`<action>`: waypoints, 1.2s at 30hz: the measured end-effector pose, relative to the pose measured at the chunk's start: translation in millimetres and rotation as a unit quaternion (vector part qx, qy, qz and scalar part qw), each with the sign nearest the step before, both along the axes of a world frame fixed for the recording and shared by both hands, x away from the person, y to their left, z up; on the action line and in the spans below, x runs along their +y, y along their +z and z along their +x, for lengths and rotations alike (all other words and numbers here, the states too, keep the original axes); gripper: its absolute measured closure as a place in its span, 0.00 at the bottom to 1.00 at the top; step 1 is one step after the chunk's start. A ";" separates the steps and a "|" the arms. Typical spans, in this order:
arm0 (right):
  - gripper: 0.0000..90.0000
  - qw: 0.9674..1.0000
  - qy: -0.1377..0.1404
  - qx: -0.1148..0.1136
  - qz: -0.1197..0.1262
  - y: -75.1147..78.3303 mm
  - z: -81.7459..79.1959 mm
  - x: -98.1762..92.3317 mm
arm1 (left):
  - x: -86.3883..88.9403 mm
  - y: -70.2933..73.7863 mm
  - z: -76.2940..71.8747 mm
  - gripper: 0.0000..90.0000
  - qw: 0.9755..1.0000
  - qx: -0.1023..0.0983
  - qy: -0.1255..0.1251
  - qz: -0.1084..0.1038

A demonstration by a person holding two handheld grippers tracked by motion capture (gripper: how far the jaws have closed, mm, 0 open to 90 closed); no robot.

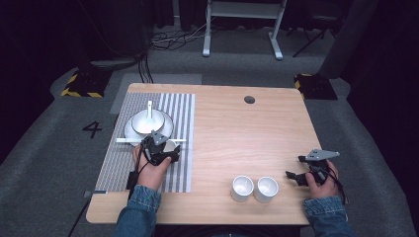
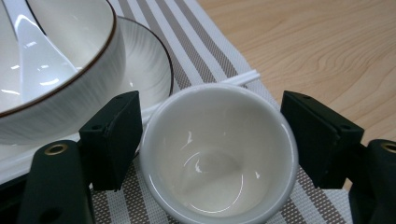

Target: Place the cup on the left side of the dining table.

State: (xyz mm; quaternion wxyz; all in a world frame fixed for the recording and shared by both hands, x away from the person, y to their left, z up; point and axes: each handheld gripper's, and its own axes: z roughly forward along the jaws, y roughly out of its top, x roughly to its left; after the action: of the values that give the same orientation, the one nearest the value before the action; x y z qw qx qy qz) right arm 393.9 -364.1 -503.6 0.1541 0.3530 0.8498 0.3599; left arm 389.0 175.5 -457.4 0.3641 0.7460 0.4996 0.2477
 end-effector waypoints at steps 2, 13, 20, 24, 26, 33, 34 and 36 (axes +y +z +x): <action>0.09 1.000 0.000 0.000 0.000 0.0 0.0 0.0 | 1.2 5.6 -2.8 0.26 1.000 -0.004 -0.004 0.004; 0.09 1.000 0.000 0.000 0.000 0.0 0.1 0.0 | 6.2 26.1 -30.9 0.25 1.000 -0.011 -0.015 0.010; 0.09 1.000 0.000 0.000 0.000 0.0 0.0 0.1 | 13.1 34.8 -50.1 0.25 0.999 -0.007 -0.035 0.016; 0.09 1.000 0.000 0.000 0.000 0.0 0.0 0.1 | 19.9 37.7 -59.6 0.25 0.999 -0.013 -0.036 0.013; 0.09 1.000 0.000 0.000 0.000 0.0 0.1 0.1 | 23.3 39.9 -64.3 0.25 0.999 -0.014 -0.039 0.011; 0.09 1.000 0.000 0.000 0.000 0.0 0.0 0.1 | 26.1 41.0 -77.8 0.25 0.998 -0.010 -0.063 0.020; 0.09 1.000 0.000 0.000 0.000 0.0 0.0 0.1 | 27.1 40.8 -79.8 0.25 0.997 -0.007 -0.068 0.024; 0.09 1.000 0.000 0.000 0.000 0.0 0.0 0.1 | 30.4 39.8 -84.8 0.24 0.997 -0.005 -0.068 0.027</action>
State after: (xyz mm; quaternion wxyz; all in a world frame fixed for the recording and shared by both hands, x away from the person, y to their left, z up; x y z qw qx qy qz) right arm 393.9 -364.0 -503.6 0.1541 0.3531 0.8497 0.3599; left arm 304.3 206.0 -417.5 0.3620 0.7868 0.4389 0.2395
